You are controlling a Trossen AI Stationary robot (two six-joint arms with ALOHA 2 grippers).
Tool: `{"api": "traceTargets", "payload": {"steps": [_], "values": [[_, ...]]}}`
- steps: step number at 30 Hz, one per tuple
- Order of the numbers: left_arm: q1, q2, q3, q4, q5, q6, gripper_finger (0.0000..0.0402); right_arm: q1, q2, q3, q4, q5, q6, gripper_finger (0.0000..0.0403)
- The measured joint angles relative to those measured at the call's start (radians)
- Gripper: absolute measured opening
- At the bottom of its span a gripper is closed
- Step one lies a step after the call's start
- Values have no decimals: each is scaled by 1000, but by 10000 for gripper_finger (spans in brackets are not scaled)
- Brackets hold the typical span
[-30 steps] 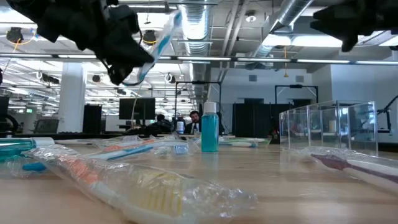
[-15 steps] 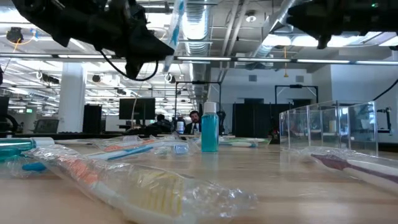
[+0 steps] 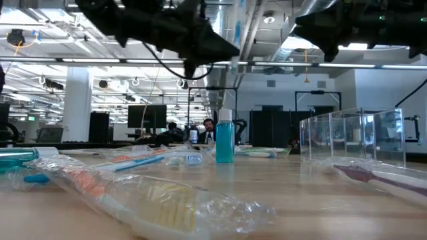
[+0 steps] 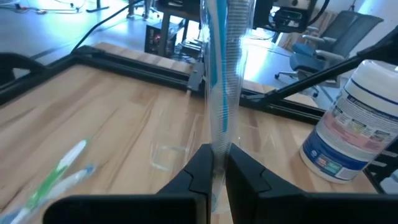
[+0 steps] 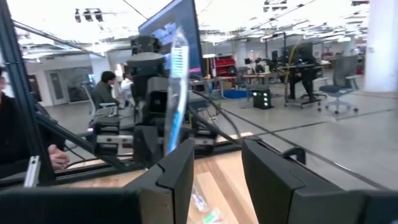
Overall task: Pick & Place toothbrushing station
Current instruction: Put the middle blue toothbrush into the transparent organizer
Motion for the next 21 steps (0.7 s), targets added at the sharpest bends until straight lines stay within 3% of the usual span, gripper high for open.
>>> {"api": "traceTargets", "payload": {"steps": [9, 21], "values": [[0, 136, 134, 0, 18, 26, 16, 0, 88, 5, 111, -9, 0, 127], [-2, 216, 186, 15, 25, 27, 17, 1, 236, 87, 121, -33, 0, 127]]}}
